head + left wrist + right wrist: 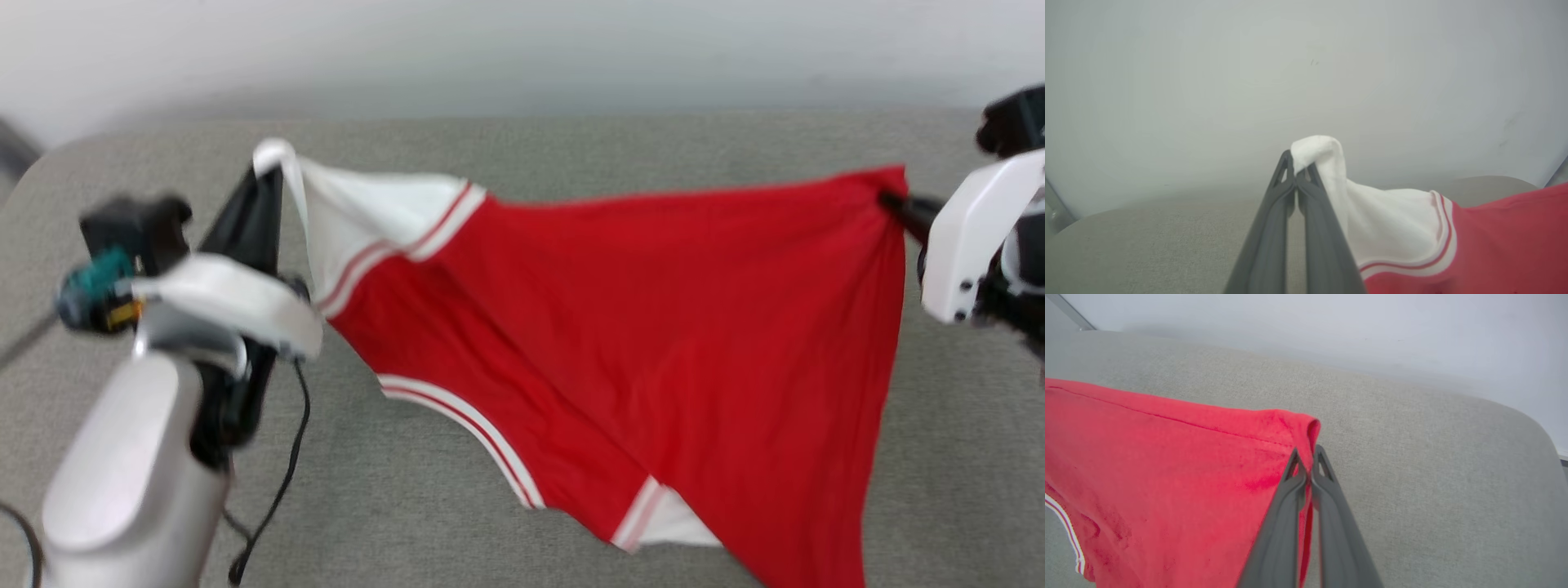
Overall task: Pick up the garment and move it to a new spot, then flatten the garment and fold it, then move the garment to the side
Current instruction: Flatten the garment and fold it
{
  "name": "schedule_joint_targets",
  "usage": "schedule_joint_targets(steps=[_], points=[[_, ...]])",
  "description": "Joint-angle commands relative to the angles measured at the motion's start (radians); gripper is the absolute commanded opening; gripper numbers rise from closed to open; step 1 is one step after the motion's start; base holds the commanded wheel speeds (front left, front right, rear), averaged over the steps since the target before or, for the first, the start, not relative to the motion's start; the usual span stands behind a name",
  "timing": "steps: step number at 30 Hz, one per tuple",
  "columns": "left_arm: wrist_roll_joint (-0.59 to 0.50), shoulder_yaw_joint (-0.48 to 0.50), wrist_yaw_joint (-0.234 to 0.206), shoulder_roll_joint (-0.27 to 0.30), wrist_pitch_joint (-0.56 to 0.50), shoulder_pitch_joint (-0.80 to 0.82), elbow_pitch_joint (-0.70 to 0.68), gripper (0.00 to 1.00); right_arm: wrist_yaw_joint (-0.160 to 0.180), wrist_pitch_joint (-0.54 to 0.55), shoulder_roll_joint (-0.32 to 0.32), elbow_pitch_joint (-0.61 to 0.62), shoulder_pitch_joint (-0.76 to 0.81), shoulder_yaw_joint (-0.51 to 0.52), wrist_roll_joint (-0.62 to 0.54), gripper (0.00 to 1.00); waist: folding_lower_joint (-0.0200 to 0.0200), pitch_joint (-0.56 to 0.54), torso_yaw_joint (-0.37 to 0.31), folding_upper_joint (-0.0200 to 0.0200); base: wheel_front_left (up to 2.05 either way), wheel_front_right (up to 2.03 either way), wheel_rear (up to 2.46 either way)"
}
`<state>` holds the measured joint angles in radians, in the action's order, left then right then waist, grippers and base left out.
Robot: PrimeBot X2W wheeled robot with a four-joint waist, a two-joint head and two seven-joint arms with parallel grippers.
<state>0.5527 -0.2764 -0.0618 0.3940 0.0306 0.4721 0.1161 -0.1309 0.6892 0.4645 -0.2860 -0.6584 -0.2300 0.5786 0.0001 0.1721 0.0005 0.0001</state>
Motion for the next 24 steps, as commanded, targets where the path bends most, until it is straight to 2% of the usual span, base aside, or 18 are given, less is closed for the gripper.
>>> schedule_joint_targets(steps=[1,7,13,18,24], points=[[0.007,0.001,0.009,-0.005,-0.013,0.057,0.034,0.00,0.000,-0.025,-0.005,-0.018,-0.034,0.009,-0.007,0.00,-0.0001,-0.026,-0.023,-0.0001,0.00,0.00,0.00],[0.013,0.016,0.025,-0.028,-0.035,0.338,0.203,0.00,0.000,-0.133,-0.020,-0.093,-0.202,0.038,-0.035,0.00,-0.0001,0.001,-0.042,-0.0001,0.00,0.00,0.00],[-0.028,0.024,0.045,-0.018,0.001,0.652,0.348,0.00,0.000,-0.249,-0.030,-0.143,-0.401,0.073,-0.070,0.00,-0.0001,0.103,-0.058,-0.0001,0.00,0.00,0.00],[-0.069,0.027,0.047,-0.004,0.042,0.870,0.411,0.00,0.001,-0.336,-0.026,-0.179,-0.557,0.083,-0.096,0.00,-0.0001,0.201,-0.069,-0.0001,0.00,0.00,0.00],[-0.097,0.030,0.044,0.022,0.036,1.075,0.425,0.00,0.001,-0.414,-0.012,-0.197,-0.738,0.086,-0.111,0.00,-0.0001,0.335,-0.082,-0.0001,0.00,0.00,0.00]])
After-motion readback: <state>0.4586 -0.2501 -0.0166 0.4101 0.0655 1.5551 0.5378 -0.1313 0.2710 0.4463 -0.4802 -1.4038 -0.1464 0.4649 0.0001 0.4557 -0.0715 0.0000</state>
